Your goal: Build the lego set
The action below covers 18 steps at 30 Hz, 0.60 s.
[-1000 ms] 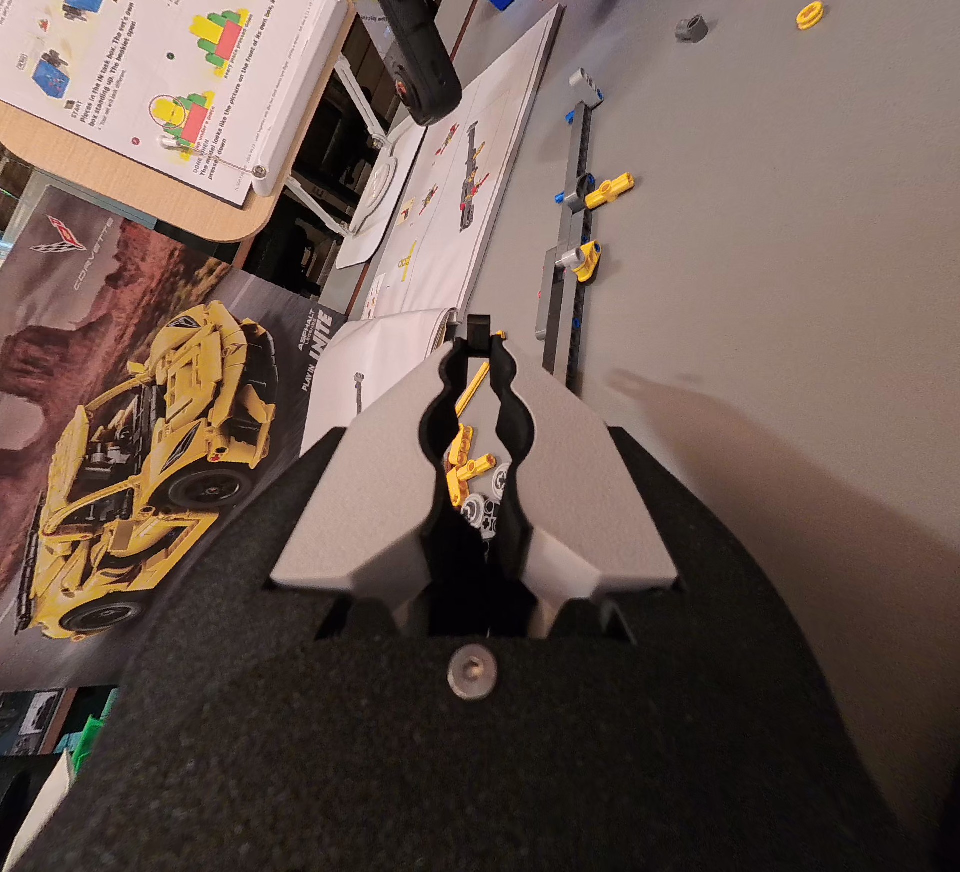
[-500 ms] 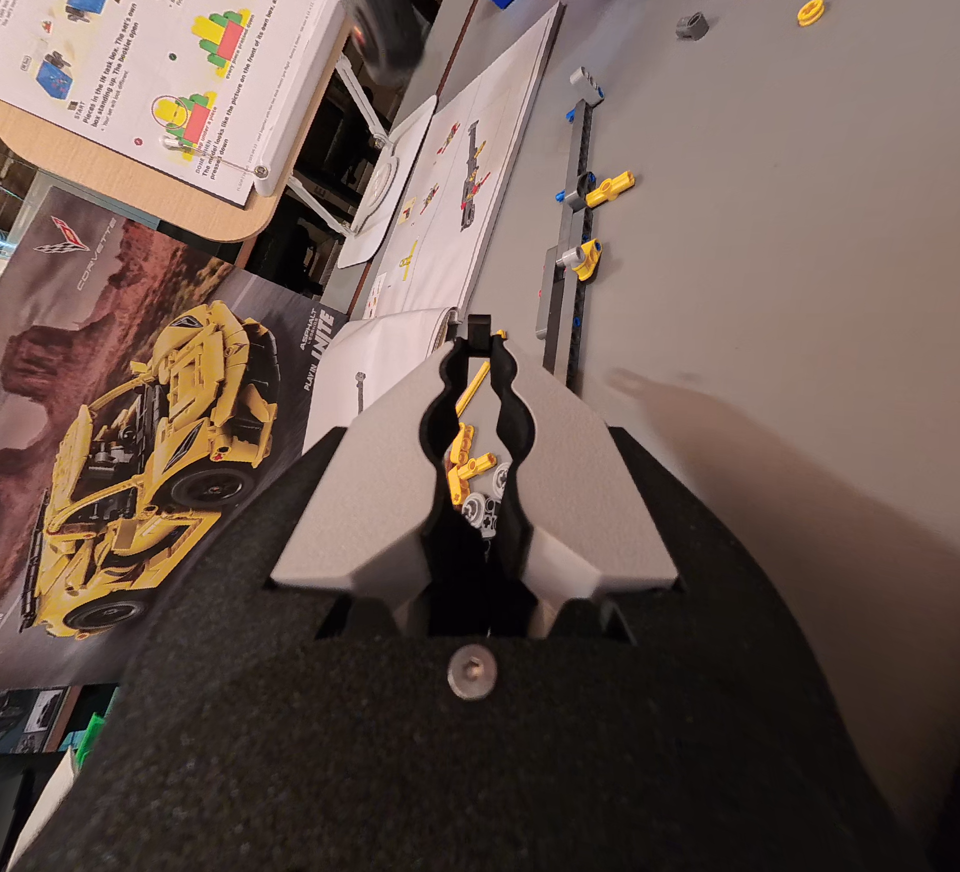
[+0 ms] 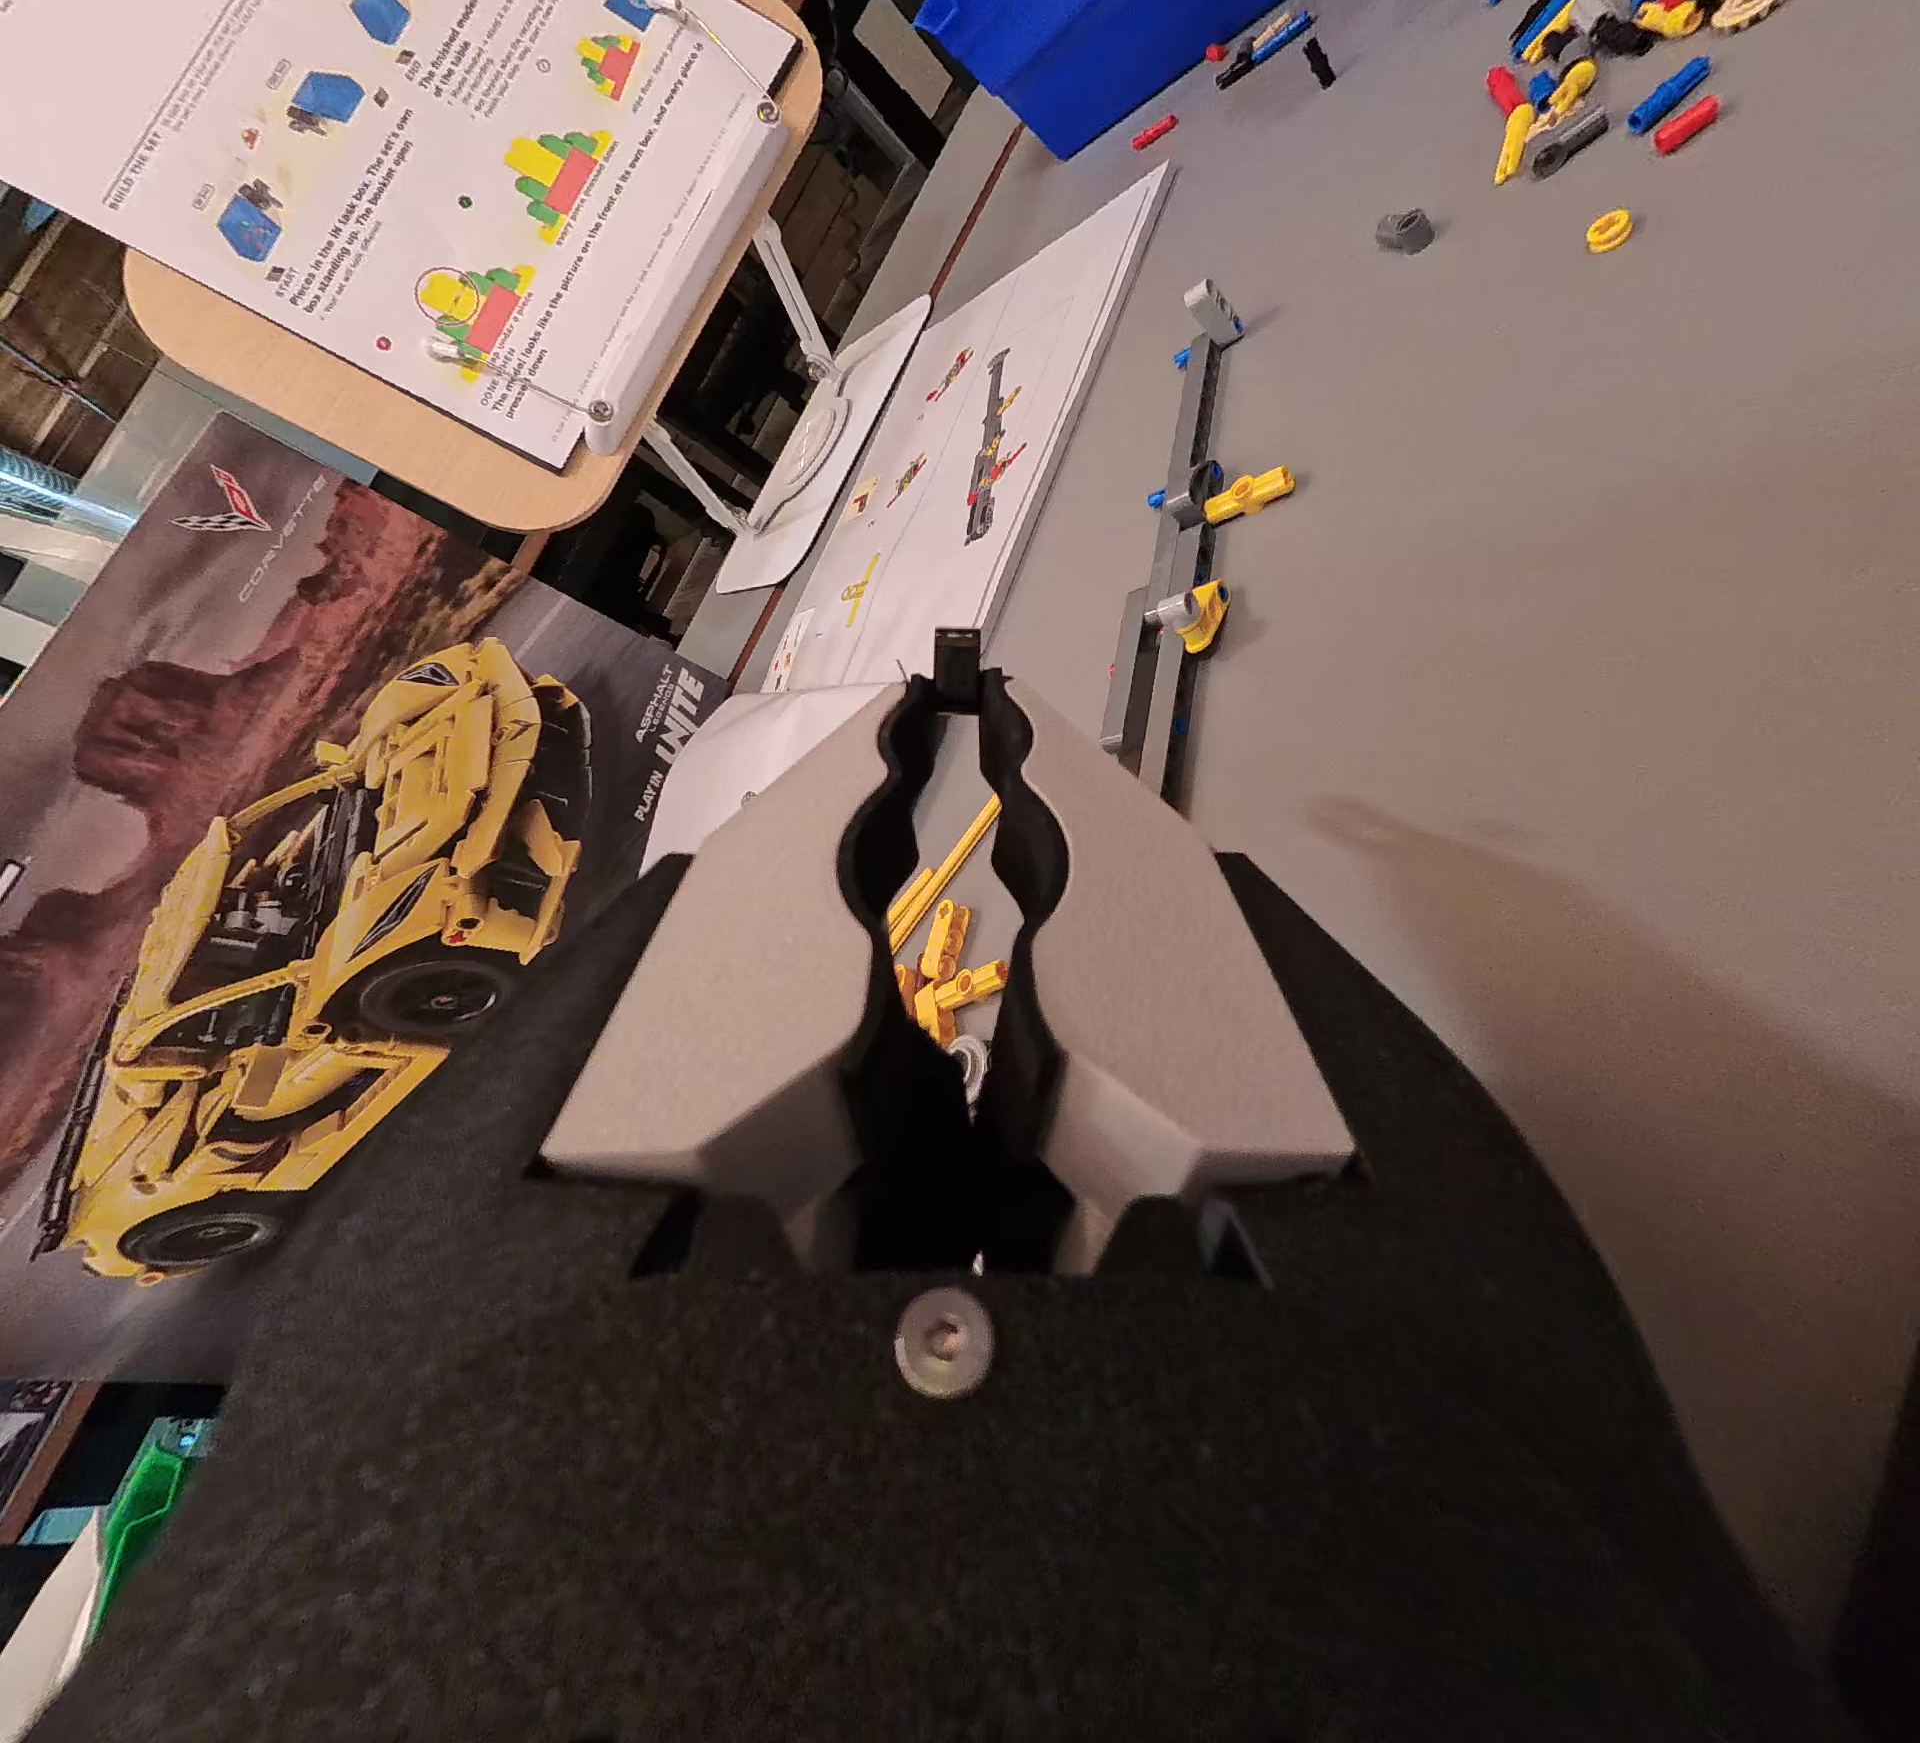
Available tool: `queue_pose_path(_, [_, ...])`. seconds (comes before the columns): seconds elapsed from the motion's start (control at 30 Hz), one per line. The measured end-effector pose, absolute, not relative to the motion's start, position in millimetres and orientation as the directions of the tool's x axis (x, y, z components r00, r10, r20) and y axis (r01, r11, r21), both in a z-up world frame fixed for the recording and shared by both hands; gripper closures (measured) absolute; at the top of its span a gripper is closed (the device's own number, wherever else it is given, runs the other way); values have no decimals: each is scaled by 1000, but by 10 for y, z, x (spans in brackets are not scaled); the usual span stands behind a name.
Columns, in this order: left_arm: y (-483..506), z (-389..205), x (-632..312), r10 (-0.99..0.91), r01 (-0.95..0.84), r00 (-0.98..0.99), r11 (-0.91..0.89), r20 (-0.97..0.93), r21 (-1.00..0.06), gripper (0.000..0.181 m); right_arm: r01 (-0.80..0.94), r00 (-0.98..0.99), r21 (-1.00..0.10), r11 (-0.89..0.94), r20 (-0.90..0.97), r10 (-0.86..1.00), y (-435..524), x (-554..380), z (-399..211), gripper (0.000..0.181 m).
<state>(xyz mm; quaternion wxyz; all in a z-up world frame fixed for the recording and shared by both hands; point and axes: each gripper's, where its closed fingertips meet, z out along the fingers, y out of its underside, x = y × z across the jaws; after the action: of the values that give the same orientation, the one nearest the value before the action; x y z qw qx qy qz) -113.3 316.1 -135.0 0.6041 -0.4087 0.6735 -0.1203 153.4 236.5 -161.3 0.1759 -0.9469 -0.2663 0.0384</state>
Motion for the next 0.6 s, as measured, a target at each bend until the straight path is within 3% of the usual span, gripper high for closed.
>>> queue_pose_path(0.13, [3162,-1352,-1143,-700,-404,63,634,-712,-659,175,686,727,-202,-699,204,655,2377,1545,-1726,165])
queue_pose_path(0.23, [3139,-1346,-1143,-710,-390,56,631,-702,-670,175,697,715,-129,-706,205,668,2412,1591,-1733,165])
queue_pose_path(0.3, [3134,-1354,-1146,-717,-389,51,627,-695,-675,175,573,819,-186,-798,164,550,2478,1573,-1671,163])
queue_pose_path(0.4, [3145,-1352,-1157,-732,-386,53,612,-679,-690,175,228,973,-348,-909,51,224,2516,1403,-1657,158])
queue_pose_path(0.5, [3159,-1329,-1173,-772,-374,60,570,-632,-732,175,16,984,-454,-891,167,-68,2354,1550,-1610,164])
queue_pose_path(0.6, [3136,-1302,-1181,-815,-350,54,526,-577,-775,175,-117,952,-531,-839,182,-248,2235,1629,-1491,173])
